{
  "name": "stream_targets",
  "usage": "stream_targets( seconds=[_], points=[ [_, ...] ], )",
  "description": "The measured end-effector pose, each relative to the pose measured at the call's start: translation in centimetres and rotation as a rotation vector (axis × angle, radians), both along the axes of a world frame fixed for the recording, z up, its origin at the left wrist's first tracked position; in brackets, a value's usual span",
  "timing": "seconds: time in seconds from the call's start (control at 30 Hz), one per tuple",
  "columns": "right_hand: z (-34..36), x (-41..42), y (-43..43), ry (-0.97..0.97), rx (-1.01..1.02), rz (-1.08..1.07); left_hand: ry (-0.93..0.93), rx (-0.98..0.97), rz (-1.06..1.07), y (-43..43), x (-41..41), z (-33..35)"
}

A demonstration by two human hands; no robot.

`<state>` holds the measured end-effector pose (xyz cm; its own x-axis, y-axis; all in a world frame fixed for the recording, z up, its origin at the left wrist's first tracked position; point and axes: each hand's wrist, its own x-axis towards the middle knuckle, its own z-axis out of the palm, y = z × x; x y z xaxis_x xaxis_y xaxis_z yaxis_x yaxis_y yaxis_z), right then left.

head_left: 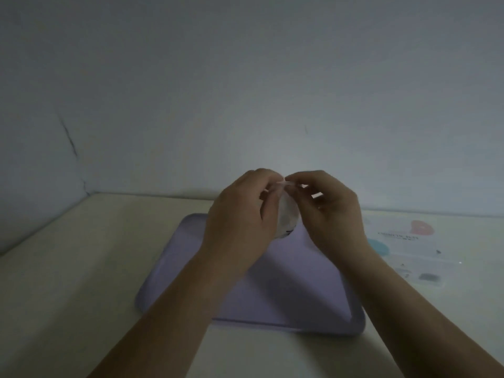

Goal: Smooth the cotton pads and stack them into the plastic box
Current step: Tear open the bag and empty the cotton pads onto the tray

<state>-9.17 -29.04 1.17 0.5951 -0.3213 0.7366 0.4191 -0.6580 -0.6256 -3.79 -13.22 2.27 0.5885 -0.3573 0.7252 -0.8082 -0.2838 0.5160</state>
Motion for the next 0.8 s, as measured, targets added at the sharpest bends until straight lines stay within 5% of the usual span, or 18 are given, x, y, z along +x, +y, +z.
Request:
stream_targets(
  seconds=[0.13,0.37,0.57,0.73,0.8],
  points=[
    [2.6,2.2,1.1,0.148,-0.124,0.057,0.094,0.008,0.072,1.4,1.1,0.7],
    [1.3,4.0,2.0,0.189,0.094,0.229,0.175,0.012,0.139,1.9,2.7,0.5],
    [1.5,4.9,-0.6,0.201,0.122,0.079,0.047,-0.105,0.209,3.3,3.6,2.1],
    [0.3,6.1,-0.7,0.201,-0.049,-0.061,-0.062,0.260,0.478,4.3,4.0,2.2],
    [-0.1,6.3,0.1,0.193,-0.147,-0.067,-0.113,0.303,0.433,3.5,3.4,2.1]
  ],
)
